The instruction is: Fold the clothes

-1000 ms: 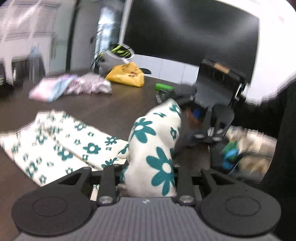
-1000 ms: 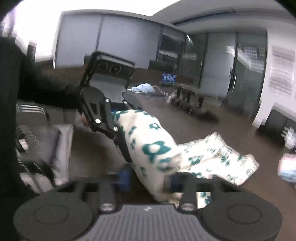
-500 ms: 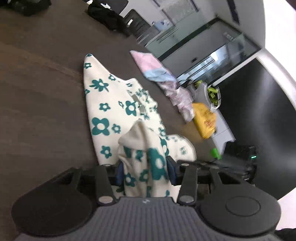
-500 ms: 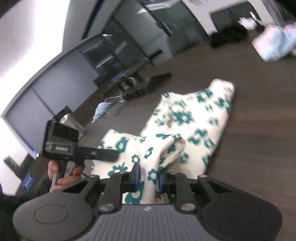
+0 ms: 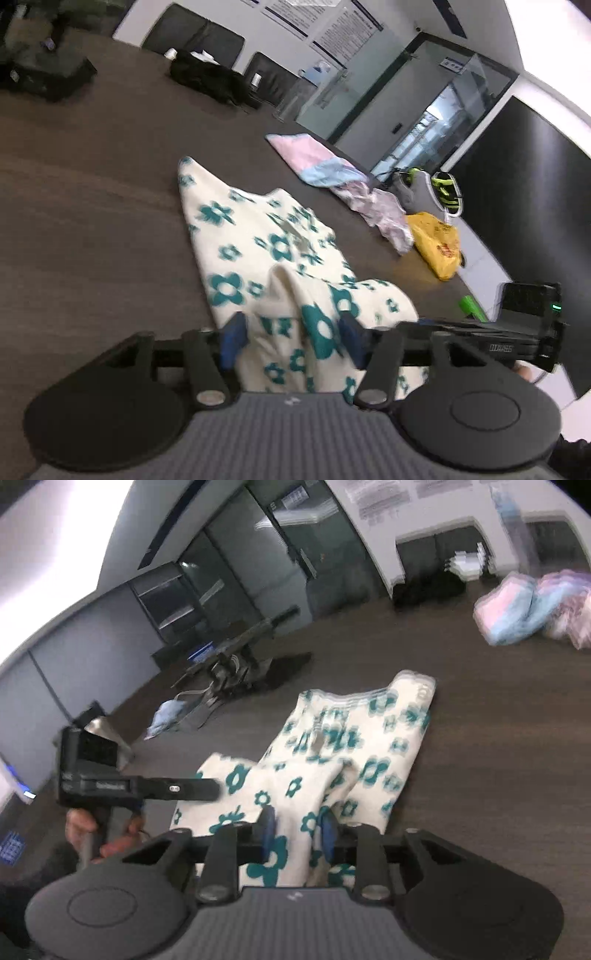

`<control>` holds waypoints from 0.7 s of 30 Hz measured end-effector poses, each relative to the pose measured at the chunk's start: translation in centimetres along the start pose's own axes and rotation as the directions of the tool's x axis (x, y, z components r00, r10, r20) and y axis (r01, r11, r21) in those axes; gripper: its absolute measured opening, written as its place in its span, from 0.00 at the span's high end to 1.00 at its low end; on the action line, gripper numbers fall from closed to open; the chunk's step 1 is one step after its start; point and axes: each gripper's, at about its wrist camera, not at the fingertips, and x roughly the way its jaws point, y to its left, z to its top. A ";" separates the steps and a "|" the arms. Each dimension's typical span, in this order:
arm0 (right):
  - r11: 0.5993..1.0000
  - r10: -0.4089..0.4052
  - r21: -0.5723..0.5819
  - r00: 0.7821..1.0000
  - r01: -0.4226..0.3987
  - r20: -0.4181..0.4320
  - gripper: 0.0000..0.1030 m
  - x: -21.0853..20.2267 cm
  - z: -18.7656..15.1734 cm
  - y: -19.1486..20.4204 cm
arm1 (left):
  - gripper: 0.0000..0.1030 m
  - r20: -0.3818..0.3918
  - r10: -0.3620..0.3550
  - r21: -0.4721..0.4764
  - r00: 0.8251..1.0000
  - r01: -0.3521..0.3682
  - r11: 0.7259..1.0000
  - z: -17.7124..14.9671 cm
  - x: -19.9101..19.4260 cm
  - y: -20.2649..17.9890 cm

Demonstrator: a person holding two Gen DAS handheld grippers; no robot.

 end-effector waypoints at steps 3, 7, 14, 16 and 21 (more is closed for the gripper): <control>0.969 -0.153 -0.178 0.982 0.170 0.110 0.75 -1.5 0.3 3.0 | 0.69 0.168 0.120 0.186 0.979 -0.151 0.971 0.4 -2.7 -3.1; 0.925 -0.172 -0.320 0.977 0.205 0.130 0.89 1.6 1.1 6.5 | 0.86 0.223 0.158 0.493 0.962 -0.251 0.833 -1.2 -0.6 -9.1; 0.927 -0.293 -0.239 0.956 0.289 0.020 1.00 6.4 0.6 4.6 | 0.89 0.101 0.181 0.362 0.978 -0.205 0.909 -1.7 3.2 -5.3; 0.927 -0.299 -0.232 0.954 0.294 0.017 1.00 6.1 0.8 4.9 | 0.88 0.089 0.166 0.324 0.982 -0.186 0.927 -1.0 2.9 -5.1; 0.922 -0.240 -0.300 0.969 0.244 0.051 0.95 6.1 1.6 7.1 | 0.88 0.045 0.214 0.355 0.976 -0.216 0.910 -0.2 3.9 -6.2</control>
